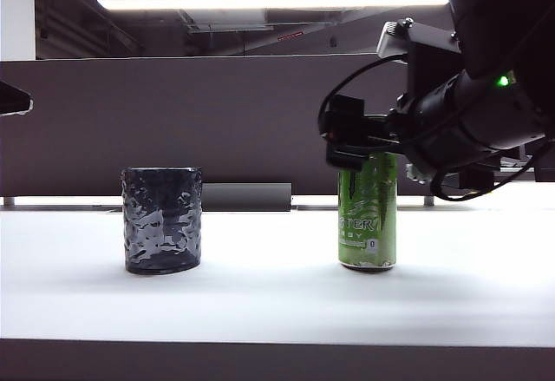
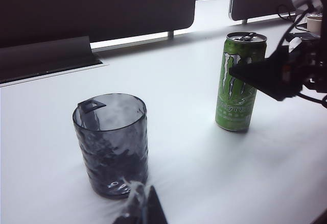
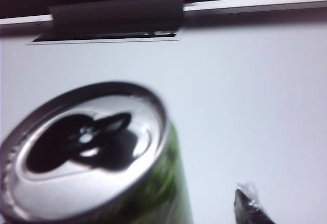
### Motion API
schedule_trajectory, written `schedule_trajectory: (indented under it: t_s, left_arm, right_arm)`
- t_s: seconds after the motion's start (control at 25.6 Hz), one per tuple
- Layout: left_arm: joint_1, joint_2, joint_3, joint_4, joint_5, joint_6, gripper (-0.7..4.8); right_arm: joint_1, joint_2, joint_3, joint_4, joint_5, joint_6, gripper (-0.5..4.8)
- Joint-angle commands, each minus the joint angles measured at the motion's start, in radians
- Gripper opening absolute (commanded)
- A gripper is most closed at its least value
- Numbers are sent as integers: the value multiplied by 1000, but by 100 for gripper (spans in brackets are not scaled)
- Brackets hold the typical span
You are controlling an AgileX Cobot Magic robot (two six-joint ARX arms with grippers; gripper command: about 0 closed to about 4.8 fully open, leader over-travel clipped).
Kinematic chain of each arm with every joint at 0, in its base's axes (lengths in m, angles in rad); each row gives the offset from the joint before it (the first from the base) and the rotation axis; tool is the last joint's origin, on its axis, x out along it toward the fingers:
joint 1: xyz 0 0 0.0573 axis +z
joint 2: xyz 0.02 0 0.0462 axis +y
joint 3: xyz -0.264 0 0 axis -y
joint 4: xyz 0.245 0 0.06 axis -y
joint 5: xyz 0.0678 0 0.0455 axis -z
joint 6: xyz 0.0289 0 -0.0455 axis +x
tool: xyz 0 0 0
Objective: Pick up the metal can, pour some water into the cup, then place the can back on the table.
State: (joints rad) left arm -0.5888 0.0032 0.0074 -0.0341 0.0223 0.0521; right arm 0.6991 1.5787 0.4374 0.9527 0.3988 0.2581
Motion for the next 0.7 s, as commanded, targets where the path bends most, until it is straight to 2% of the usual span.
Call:
schedule_trajectory:
  t_s: [0.04,0.51,0.7]
  left_arm:
    - [-2,1,1,13,0,0,-5]
    - [-2,1,1,13,0,0,-5]
    - [-2,1,1,13,0,0,-5]
  right_arm:
    - [-31,6,19,18,-21,3,479]
    - [-61,67,85,18,-129,3,479]
    - [-56,80,92,17,-132,4,479]
